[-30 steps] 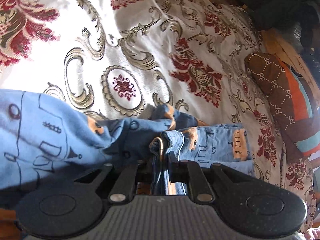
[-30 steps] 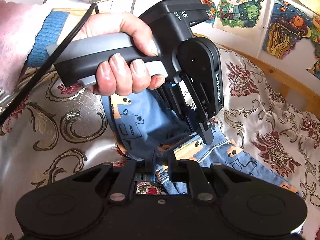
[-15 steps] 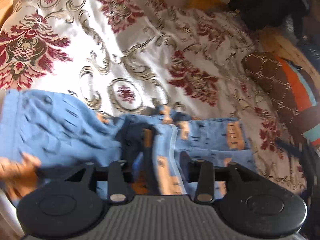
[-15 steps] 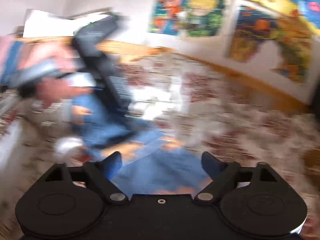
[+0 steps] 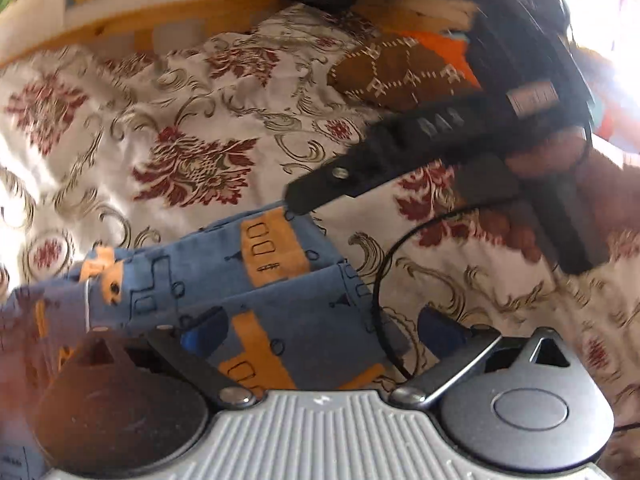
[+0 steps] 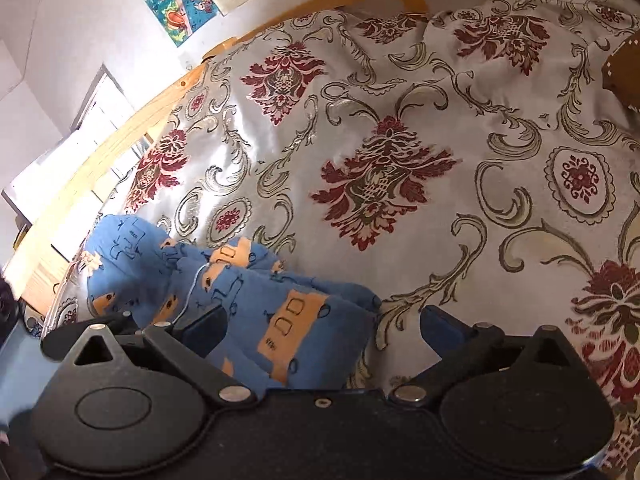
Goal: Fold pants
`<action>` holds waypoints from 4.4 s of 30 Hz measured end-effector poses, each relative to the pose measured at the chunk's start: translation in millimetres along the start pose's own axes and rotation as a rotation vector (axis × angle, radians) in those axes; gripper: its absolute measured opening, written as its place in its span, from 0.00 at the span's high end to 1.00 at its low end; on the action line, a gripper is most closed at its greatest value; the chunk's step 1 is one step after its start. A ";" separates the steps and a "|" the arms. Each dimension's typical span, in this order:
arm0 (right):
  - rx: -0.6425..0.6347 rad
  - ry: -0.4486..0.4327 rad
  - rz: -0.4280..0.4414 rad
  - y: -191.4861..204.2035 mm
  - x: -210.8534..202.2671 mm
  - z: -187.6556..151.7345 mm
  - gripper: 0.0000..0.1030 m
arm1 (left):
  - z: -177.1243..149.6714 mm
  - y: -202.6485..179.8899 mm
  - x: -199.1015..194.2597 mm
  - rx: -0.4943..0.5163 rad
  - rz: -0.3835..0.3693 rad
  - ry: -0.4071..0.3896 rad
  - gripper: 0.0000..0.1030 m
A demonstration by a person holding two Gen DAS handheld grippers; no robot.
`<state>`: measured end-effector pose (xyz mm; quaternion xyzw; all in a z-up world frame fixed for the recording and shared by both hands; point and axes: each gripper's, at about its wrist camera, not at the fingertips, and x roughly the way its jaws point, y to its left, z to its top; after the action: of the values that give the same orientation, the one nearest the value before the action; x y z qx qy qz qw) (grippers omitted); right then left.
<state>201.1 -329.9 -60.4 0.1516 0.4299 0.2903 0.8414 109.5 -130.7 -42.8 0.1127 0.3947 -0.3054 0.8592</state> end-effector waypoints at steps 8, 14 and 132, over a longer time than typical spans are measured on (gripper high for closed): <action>0.058 0.047 0.050 -4.0 6.0 4.6 0.34 | -6.2 -31.3 16.9 0.127 0.067 0.017 0.28; 0.049 0.086 -0.029 -5.4 19.2 2.1 0.76 | -7.6 -31.7 25.0 0.144 0.045 0.049 0.70; -0.679 -0.364 -0.612 230.5 119.4 -124.3 0.01 | -76.9 229.1 -132.0 -0.387 0.468 -0.175 0.08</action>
<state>72.8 -74.3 -92.6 -0.2161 0.1819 0.1223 0.9514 137.0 140.8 -6.0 0.0081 0.3333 -0.0273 0.9424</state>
